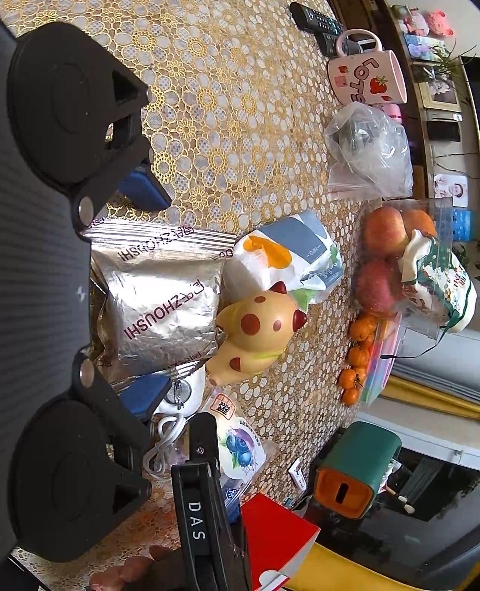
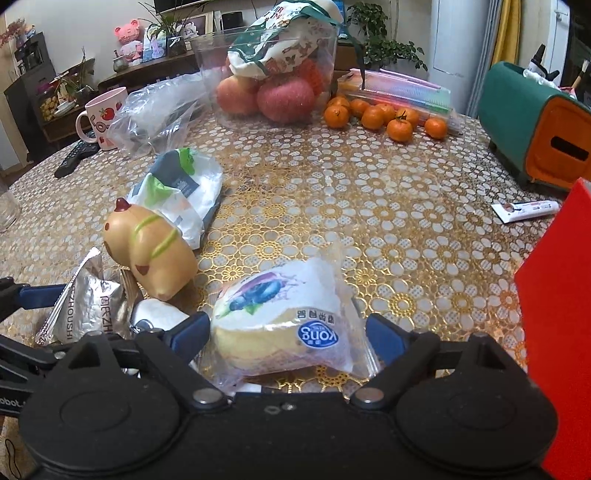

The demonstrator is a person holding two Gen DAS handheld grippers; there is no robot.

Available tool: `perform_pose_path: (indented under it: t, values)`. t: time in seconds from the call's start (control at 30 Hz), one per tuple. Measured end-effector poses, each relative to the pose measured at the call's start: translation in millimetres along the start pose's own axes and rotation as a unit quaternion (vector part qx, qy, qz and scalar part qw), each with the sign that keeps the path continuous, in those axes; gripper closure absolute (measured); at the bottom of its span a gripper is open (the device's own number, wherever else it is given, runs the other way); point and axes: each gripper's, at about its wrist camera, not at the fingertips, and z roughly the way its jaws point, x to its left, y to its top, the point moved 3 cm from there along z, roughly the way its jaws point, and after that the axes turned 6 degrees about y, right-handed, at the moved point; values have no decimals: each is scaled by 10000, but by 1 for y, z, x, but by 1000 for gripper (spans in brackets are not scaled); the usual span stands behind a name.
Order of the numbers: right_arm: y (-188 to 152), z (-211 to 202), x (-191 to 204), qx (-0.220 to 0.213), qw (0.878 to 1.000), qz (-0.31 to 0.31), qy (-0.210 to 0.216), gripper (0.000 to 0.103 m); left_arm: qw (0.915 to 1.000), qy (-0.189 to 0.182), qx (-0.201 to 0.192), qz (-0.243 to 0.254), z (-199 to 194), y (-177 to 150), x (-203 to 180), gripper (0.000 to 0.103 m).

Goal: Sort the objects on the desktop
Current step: 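Grasp the silver snack packet with the left gripper while the right grasps the bagged bread roll, then lift the silver packet and bagged bread roll and carry them over the red box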

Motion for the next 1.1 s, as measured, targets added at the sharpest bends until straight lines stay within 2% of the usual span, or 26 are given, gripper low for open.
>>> perform_pose_path:
  t: [0.1,0.23,0.27,0.4,0.63,1.1]
  values:
    - [1,0,-2,-4,9999,107,90,18,9999,-92,-45,-18,-2,1,-1,25]
    - [0,-1,-1,-19,9996,190,192,27,9998,-50,-122,141,-6,1,-6,32]
    - [0,-1,0,-29,9997,181,180,28,9998,-88,-127,143,-6,1,-7,37]
    - [0,-4,4,-73,9997,142,168,37,9997,-104,-121,188,-8,1,-9,45]
    - [0,-14,2,-165,9997,147,104,44,9997,-76,-123,171,-12,2,-11,49]
    - [-7,-63,-10,-479,9984,269,133,45,9993,-260,-134,-222,-43,5,-13,50]
